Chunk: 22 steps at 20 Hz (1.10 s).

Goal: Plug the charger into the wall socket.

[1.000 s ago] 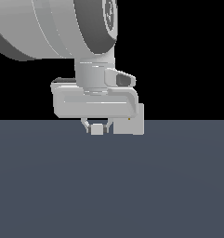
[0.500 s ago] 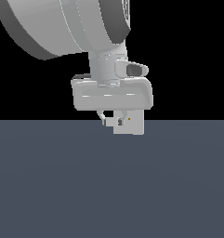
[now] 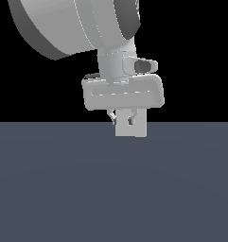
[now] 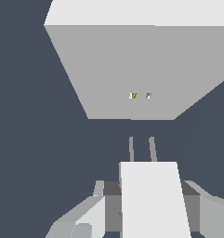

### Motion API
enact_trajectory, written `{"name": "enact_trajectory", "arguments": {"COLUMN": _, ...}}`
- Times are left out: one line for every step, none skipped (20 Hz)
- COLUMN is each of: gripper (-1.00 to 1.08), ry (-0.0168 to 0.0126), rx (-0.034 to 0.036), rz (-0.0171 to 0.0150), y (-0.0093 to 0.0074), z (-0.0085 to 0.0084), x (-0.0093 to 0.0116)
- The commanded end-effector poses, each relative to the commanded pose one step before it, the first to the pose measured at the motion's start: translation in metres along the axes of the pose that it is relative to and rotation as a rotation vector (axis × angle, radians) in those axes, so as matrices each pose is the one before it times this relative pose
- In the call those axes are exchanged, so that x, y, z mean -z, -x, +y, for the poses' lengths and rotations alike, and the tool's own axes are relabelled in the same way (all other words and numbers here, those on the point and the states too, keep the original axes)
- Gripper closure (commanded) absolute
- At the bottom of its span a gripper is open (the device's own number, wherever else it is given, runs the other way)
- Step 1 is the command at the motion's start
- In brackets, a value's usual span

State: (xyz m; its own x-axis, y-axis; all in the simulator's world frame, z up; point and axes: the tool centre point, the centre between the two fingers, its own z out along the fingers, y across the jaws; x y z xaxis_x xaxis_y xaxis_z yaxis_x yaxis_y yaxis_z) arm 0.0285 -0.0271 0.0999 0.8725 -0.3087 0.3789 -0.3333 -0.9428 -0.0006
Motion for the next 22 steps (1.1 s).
{"name": "enact_trajectory", "arguments": {"gripper": 1.08, "ry": 0.00426, "rx": -0.00932, "rz": -0.00125, "y": -0.00040, "z": 0.00192, "x": 0.00019}}
{"name": "enact_trajectory", "arguments": {"gripper": 1.08, "ry": 0.00000, "rx": 0.00000, "rz": 0.00000, "y": 0.00013, "z": -0.00003, "x": 0.00019}}
{"name": "enact_trajectory", "arguments": {"gripper": 1.08, "ry": 0.00000, "rx": 0.00000, "rz": 0.00000, "y": 0.00000, "z": 0.00000, "x": 0.00000}}
{"name": "enact_trajectory", "arguments": {"gripper": 1.08, "ry": 0.00000, "rx": 0.00000, "rz": 0.00000, "y": 0.00000, "z": 0.00000, "x": 0.00000}}
{"name": "enact_trajectory", "arguments": {"gripper": 1.08, "ry": 0.00000, "rx": 0.00000, "rz": 0.00000, "y": 0.00000, "z": 0.00000, "x": 0.00000}}
{"name": "enact_trajectory", "arguments": {"gripper": 1.08, "ry": -0.00003, "rx": 0.00080, "rz": -0.00056, "y": 0.00019, "z": -0.00007, "x": -0.00043}}
{"name": "enact_trajectory", "arguments": {"gripper": 1.08, "ry": 0.00000, "rx": 0.00000, "rz": 0.00000, "y": -0.00018, "z": 0.00001, "x": -0.00007}}
{"name": "enact_trajectory", "arguments": {"gripper": 1.08, "ry": 0.00000, "rx": 0.00000, "rz": 0.00000, "y": -0.00053, "z": 0.00003, "x": -0.00021}}
{"name": "enact_trajectory", "arguments": {"gripper": 1.08, "ry": 0.00000, "rx": 0.00000, "rz": 0.00000, "y": -0.00089, "z": 0.00005, "x": -0.00035}}
{"name": "enact_trajectory", "arguments": {"gripper": 1.08, "ry": 0.00000, "rx": 0.00000, "rz": 0.00000, "y": -0.00125, "z": 0.00005, "x": -0.00049}}
{"name": "enact_trajectory", "arguments": {"gripper": 1.08, "ry": 0.00000, "rx": 0.00000, "rz": 0.00000, "y": -0.00160, "z": 0.00006, "x": -0.00064}}
{"name": "enact_trajectory", "arguments": {"gripper": 1.08, "ry": 0.00000, "rx": 0.00000, "rz": 0.00000, "y": -0.00195, "z": 0.00005, "x": -0.00078}}
{"name": "enact_trajectory", "arguments": {"gripper": 1.08, "ry": 0.00000, "rx": 0.00000, "rz": 0.00000, "y": -0.00230, "z": 0.00004, "x": -0.00092}}
{"name": "enact_trajectory", "arguments": {"gripper": 1.08, "ry": 0.00000, "rx": 0.00000, "rz": 0.00000, "y": -0.00264, "z": 0.00003, "x": -0.00106}}
{"name": "enact_trajectory", "arguments": {"gripper": 1.08, "ry": 0.00000, "rx": 0.00000, "rz": 0.00000, "y": -0.00298, "z": 0.00002, "x": -0.00120}}
{"name": "enact_trajectory", "arguments": {"gripper": 1.08, "ry": 0.00000, "rx": 0.00000, "rz": 0.00000, "y": -0.00331, "z": 0.00002, "x": -0.00133}}
{"name": "enact_trajectory", "arguments": {"gripper": 1.08, "ry": 0.00000, "rx": 0.00000, "rz": 0.00000, "y": -0.00363, "z": 0.00001, "x": -0.00146}}
{"name": "enact_trajectory", "arguments": {"gripper": 1.08, "ry": 0.00000, "rx": 0.00000, "rz": 0.00000, "y": -0.00390, "z": 0.00001, "x": -0.00157}}
{"name": "enact_trajectory", "arguments": {"gripper": 1.08, "ry": 0.00000, "rx": 0.00000, "rz": 0.00000, "y": -0.00368, "z": 0.00000, "x": -0.00148}}
{"name": "enact_trajectory", "arguments": {"gripper": 1.08, "ry": 0.00000, "rx": 0.00000, "rz": 0.00000, "y": -0.00331, "z": 0.00000, "x": -0.00133}}
{"name": "enact_trajectory", "arguments": {"gripper": 1.08, "ry": 0.00000, "rx": 0.00000, "rz": 0.00000, "y": -0.00294, "z": -0.00001, "x": -0.00118}}
{"name": "enact_trajectory", "arguments": {"gripper": 1.08, "ry": 0.00000, "rx": 0.00000, "rz": 0.00000, "y": -0.00259, "z": -0.00001, "x": -0.00104}}
